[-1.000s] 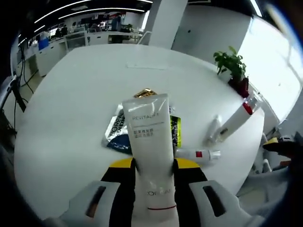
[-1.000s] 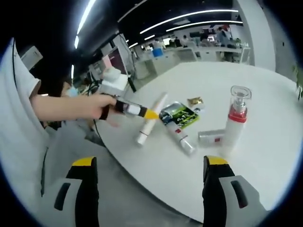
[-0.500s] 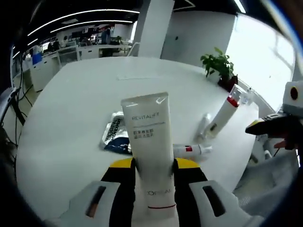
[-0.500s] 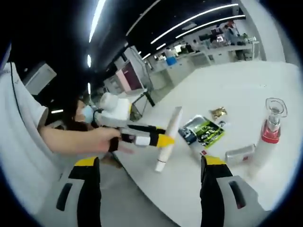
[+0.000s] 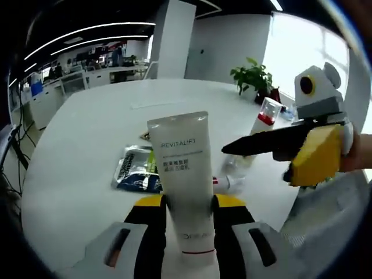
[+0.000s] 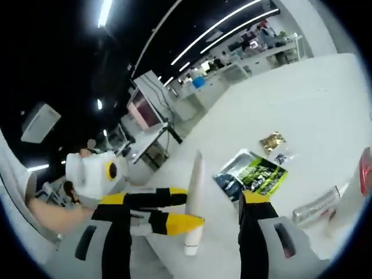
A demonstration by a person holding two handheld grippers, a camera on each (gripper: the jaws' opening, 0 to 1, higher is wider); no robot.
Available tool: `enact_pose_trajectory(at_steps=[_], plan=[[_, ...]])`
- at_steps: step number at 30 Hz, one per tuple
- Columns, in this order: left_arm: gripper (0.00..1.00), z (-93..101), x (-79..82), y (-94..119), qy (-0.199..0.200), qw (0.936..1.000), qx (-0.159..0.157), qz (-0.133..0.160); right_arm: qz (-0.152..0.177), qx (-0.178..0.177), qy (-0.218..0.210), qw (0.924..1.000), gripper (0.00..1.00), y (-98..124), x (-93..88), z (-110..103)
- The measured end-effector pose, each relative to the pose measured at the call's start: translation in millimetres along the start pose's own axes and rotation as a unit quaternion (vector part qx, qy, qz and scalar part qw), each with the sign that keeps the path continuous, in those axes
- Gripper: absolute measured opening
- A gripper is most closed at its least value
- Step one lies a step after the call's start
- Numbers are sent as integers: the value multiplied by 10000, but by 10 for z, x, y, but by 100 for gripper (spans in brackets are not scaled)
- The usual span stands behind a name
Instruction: Arrange the skincare products in the storage area until every visible bottle or jar stands upright without overlapping.
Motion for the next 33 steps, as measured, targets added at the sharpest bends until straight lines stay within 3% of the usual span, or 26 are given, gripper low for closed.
enact_pose_trajectory(at_steps=[7,10,17,20,22,23,27,33], plan=[[26,52,-22,-1,-96,9999,-56,4,-440,-54,215,9988,40,-252,-208,19],[26,74,-12,-4,-133,9999,-74,11,-528,-66,125,9985,39,-276,-286,14],[27,100,-7,-40,-199,9998,-73,-1,-534,-17,-64,9986,27,-285,-282,-12],[27,109,-10,-35,-234,9997,-79,-23,-520,-86,-51,9986,25,-282,-290,12],[27,120,-20,-49,-262,9996,-127,-47,-498,-376,-56,9980,18,-271,-308,103],[27,115,-24,-57,-269,9996,-105,-60,-553,-172,-258,9980,18,-289,-329,83],[27,111,-25,-46,-229,9996,-120,-67,-426,-169,-249,9986,17,-287,-348,114],[28,124,-48,-43,-180,9996,-198,-83,-517,-165,-355,9979,15,-241,-371,94]])
Point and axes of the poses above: the point that each gripper's makers call its tool centre point, and the gripper's own axes: y roughly backward along the fingers, z roughly to its right, x roughly out of its top, the point moved 7 cm from there along y, roughly backward along the fingers, and after that the axes turned 9 degrees about -x, right-handed, at the moved point
